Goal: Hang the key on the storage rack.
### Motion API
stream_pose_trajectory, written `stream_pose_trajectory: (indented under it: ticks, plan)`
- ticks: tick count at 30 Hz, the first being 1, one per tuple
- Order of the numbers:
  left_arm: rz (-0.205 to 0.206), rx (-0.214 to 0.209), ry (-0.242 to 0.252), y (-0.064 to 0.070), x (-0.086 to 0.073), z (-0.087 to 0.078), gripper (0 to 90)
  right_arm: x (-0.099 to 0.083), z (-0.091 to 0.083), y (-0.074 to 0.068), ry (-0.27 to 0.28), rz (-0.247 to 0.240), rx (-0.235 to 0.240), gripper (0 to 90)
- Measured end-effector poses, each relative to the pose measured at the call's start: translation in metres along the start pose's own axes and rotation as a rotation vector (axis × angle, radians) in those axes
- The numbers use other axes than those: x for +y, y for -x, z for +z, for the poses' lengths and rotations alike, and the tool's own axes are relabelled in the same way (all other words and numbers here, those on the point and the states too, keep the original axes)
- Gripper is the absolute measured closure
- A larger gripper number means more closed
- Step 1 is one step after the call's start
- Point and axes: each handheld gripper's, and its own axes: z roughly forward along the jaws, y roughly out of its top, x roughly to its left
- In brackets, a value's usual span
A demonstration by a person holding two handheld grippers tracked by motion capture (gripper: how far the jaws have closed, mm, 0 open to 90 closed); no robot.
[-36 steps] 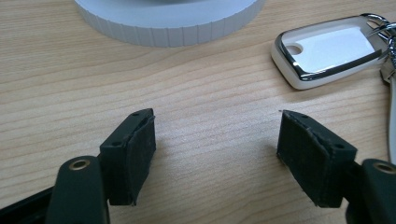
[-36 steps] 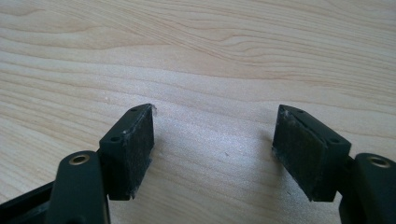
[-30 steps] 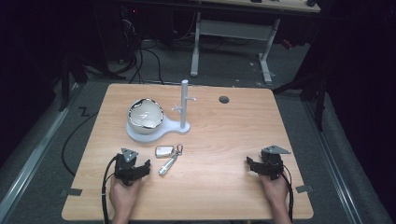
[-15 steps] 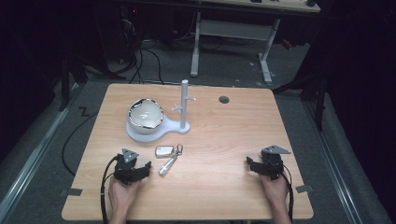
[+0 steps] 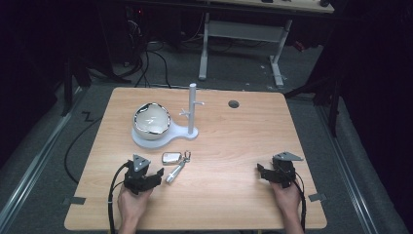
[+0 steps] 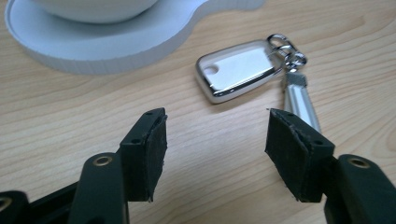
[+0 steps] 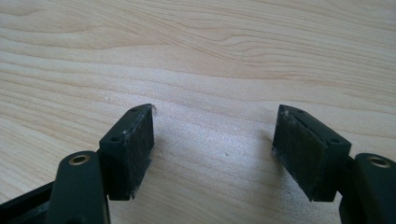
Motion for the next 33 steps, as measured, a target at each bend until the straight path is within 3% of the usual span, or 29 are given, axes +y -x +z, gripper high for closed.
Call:
stream_pose_trajectory:
  ticks: [15, 27, 33]
  plan:
    - [0.055, -0.090, -0.008, 0.024, 0.012, 0.012, 44.5, 0.000, 0.000, 0.000, 0.000, 0.000, -0.001, 29.2]
    - [0.102, -0.098, -0.062, 0.041, 0.017, 0.035, 49.6, 0.000, 0.000, 0.000, 0.000, 0.001, -0.001, 29.2]
    - [0.101, -0.103, -0.073, 0.045, 0.019, 0.042, 51.8, 0.000, 0.000, 0.000, 0.000, 0.001, -0.001, 29.2]
